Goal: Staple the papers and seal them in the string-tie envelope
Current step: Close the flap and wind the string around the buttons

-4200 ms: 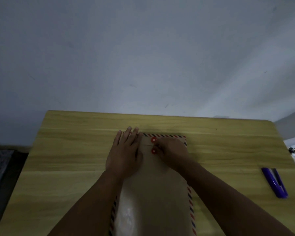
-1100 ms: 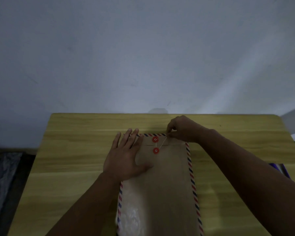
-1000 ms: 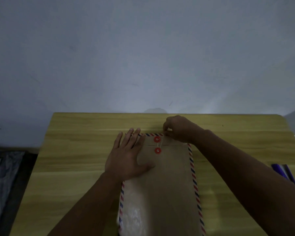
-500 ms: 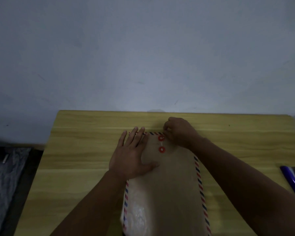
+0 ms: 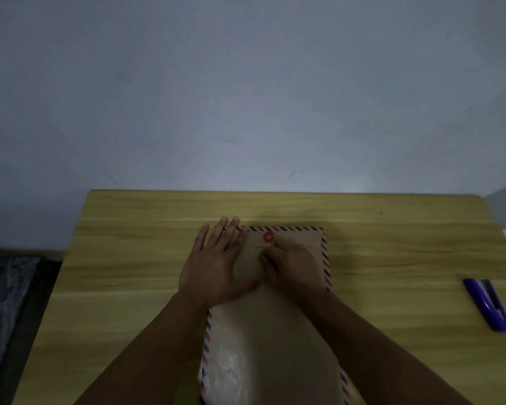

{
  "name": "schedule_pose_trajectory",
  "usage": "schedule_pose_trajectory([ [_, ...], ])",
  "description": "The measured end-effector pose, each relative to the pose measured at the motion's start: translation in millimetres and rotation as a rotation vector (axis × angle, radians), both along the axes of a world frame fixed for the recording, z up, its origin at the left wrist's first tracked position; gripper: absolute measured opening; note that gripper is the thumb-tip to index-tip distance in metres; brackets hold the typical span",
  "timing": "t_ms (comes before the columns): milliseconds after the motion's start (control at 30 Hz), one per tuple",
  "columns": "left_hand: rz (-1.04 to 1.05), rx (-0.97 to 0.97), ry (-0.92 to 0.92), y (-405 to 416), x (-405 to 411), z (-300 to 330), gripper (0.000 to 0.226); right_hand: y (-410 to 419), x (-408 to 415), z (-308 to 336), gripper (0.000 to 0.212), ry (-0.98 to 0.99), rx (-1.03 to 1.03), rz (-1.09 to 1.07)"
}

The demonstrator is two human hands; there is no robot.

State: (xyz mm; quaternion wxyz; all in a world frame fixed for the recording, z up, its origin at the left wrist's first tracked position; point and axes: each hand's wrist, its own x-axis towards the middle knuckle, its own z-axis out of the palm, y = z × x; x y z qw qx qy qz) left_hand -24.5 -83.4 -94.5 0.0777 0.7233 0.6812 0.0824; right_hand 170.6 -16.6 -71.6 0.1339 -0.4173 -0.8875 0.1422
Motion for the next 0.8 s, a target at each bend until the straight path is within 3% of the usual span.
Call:
schedule_pose_trajectory([
  [267, 0.011, -0.015, 0.015, -0.2, 0.0, -0.1, 0.105, -22.2, 2.2, -9.2, 0.008, 0.198, -0.111, -0.144],
  [800, 0.019, -0.044, 0.009, -0.7, 0.9, 3.9, 0.11, -13.6, 54.0, -11.8, 0.004, 0.176, -0.04, -0.198],
])
